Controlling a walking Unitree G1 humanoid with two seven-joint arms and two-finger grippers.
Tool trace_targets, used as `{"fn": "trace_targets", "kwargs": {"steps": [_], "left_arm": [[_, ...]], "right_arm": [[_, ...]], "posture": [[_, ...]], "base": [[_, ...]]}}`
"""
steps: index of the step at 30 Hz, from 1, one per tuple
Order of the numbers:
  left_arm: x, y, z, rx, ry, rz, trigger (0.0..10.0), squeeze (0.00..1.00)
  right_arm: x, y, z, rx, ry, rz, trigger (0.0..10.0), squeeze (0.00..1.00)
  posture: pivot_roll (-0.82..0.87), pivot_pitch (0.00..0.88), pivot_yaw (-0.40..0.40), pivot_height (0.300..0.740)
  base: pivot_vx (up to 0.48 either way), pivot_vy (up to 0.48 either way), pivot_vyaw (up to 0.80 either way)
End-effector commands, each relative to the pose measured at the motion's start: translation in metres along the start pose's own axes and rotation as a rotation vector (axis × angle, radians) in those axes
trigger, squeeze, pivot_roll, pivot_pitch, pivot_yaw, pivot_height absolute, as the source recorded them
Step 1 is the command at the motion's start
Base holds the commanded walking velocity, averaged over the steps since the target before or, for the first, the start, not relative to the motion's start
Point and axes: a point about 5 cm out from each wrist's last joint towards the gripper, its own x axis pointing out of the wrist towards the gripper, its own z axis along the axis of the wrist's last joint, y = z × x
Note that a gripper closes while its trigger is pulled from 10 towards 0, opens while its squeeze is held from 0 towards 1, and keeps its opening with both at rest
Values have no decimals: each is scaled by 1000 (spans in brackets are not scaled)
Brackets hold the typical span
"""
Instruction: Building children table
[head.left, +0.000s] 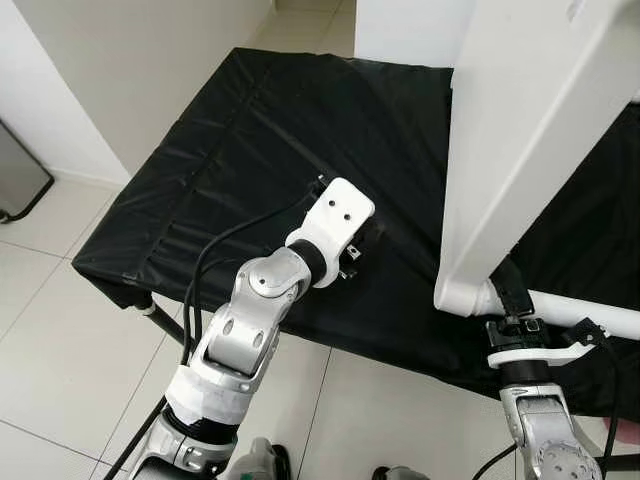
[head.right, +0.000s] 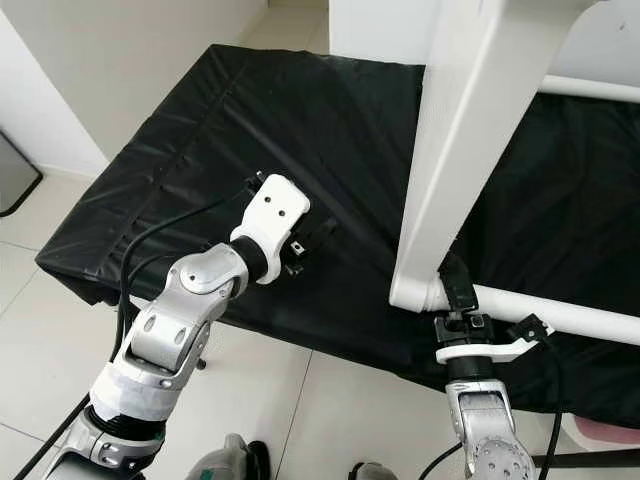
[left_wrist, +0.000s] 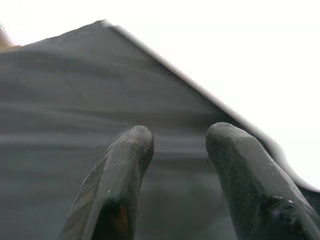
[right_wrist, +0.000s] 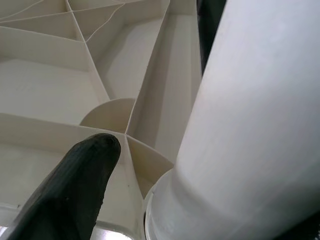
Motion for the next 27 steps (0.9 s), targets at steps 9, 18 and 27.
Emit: {"fn": "trace_targets", "kwargs": {"steps": [9, 18, 27], "left_arm": [[-13, -38, -5, -46, 30, -380, 10000, 0], [6, -46, 3, -75, 41, -350, 10000, 0], [23, -38, 4, -132, 124, -209, 10000, 0]], "right_arm": [[1, 0, -6, 23, -20, -75, 10000, 0], [5, 10, -10, 53, -25, -44, 10000, 118], [3, 11, -12, 57, -24, -54, 10000, 1000]], "posture": [[-84, 169, 92, 740], [-90, 166, 95, 740], [-88, 172, 98, 740]], "base": [[0, 0, 0], [0, 0, 0], [0, 0, 0]]}}
